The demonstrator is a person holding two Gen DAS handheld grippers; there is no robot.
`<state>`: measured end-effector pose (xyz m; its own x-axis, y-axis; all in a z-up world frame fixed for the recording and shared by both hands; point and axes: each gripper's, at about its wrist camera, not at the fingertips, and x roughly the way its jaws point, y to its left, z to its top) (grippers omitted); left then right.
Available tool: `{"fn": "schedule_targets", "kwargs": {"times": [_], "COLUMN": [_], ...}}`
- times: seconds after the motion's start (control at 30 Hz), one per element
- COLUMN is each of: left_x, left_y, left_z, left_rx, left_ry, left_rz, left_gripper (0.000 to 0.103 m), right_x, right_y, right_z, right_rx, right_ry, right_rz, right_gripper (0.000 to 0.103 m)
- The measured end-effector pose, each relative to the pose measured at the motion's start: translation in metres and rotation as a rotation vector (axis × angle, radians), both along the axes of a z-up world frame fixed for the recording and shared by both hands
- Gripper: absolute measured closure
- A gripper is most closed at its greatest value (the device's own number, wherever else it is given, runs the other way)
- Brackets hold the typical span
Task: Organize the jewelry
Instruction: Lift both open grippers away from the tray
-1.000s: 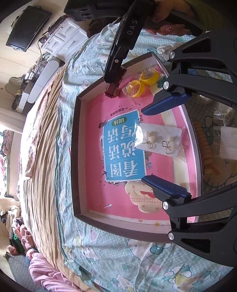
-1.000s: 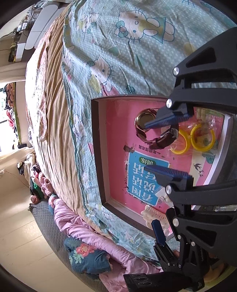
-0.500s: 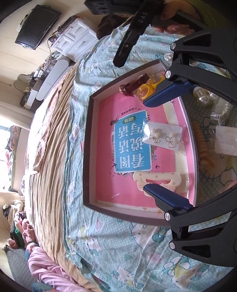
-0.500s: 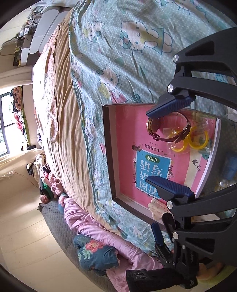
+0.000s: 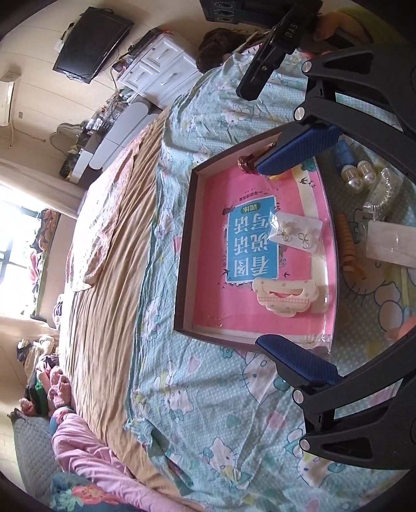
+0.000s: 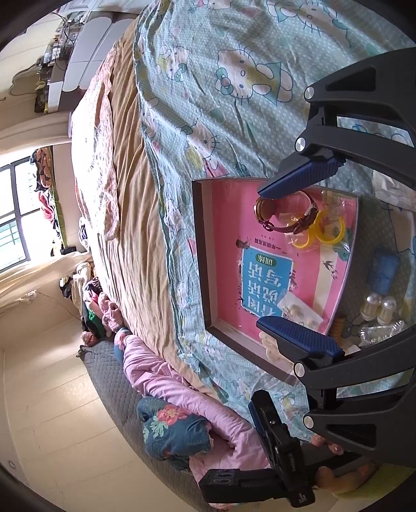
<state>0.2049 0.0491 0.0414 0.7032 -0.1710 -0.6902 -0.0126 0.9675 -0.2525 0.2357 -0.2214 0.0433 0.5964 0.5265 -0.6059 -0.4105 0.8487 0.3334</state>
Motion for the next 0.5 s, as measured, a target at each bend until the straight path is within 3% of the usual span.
{"fn": "schedule_targets", "kwargs": {"times": [0.5], "left_x": [-0.036], "left_y": [0.002], "left_z": [0.029], "left_rx": [0.005], "left_ry": [-0.075], "left_rz": [0.013], "left_gripper": [0.010], "right_x": [-0.037], "right_y": [-0.008], "right_z": [0.025], "right_rx": [0.018], "right_ry": [-0.055], "right_rz": [0.022], "right_gripper": [0.024]}}
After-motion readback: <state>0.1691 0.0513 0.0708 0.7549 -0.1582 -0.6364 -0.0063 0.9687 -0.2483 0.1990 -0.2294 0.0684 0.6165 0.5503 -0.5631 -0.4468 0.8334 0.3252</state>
